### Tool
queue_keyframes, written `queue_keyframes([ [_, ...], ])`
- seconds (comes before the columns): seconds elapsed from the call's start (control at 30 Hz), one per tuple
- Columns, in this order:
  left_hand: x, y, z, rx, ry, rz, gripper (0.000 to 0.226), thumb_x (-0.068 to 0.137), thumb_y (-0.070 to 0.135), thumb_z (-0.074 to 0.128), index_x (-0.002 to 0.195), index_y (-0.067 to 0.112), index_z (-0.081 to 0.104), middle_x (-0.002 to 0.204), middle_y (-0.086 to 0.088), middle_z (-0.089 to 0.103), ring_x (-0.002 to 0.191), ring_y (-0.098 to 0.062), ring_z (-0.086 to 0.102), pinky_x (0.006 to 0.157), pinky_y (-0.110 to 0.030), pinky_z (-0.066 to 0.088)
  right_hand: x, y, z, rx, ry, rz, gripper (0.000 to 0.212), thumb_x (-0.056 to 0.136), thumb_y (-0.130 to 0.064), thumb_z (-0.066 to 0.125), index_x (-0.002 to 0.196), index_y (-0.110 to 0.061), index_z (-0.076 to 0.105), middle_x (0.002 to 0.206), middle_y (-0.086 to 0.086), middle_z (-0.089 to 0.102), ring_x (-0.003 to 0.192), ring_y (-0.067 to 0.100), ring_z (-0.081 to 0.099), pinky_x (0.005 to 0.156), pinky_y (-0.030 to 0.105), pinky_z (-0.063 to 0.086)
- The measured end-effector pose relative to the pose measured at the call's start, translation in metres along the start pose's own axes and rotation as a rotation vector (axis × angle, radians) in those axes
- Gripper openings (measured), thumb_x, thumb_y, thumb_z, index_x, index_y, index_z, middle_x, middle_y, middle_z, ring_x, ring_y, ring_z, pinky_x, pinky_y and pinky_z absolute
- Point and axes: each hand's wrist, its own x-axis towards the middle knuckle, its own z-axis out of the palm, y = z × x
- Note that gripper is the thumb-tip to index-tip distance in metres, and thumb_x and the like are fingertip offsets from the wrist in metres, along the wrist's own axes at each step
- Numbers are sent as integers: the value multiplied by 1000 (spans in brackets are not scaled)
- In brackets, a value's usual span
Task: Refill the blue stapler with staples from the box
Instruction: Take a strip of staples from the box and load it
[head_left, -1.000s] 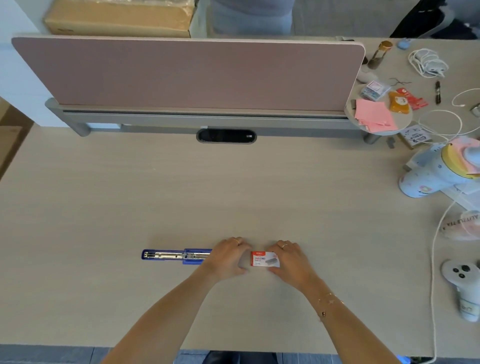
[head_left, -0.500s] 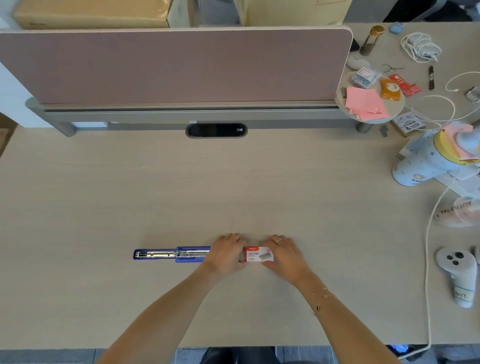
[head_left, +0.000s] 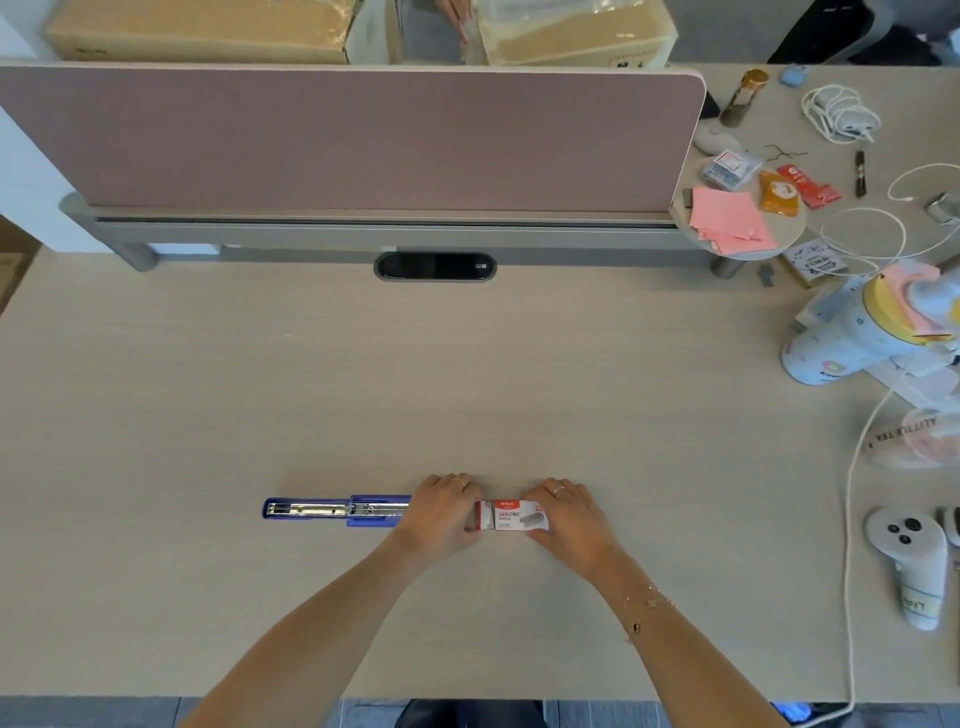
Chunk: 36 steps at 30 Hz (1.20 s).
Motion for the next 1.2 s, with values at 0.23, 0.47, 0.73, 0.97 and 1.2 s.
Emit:
queue_keyframes([
  [0.23,-4,-9,-2,-25,8,3,28,62,30,75,81,14,64,83,-7,68,76,-26,64,74,-33,51,-4,5,-4,-23,-21,-5,38,73,-20,74,108,-17,59,110,5,62,103,25,55,92,34,40],
  [0.47,-5,-10,-1,-15,7,-5,28,57,32,77,77,17,64,76,-3,68,71,-23,65,71,-32,52,-7,5,-5,-16,-9,15,40,75,-18,72,112,-17,57,112,7,60,105,26,53,93,35,40],
  [0.73,-5,-10,-1,-63,-14,-10,28,74,33,66,95,14,61,99,-6,65,93,-26,60,87,-36,43,-8,4,-5,-23,-30,29,40,78,-20,69,115,-16,55,118,6,57,111,26,49,96,34,36],
  [0.97,-8,-15,-5,-47,1,11,41,71,37,69,104,15,62,105,-7,66,97,-27,61,89,-37,45,-3,-8,-19,16,17,-10,41,75,-24,72,113,-18,58,120,5,58,112,25,50,97,35,36],
  [1.2,-18,-27,-14,-71,-4,-61,44,76,45,63,106,12,59,106,-8,61,99,-28,57,91,-36,40,17,-36,-23,18,-15,-64,15,77,-15,68,92,-16,66,110,6,60,105,27,52,91,33,38],
])
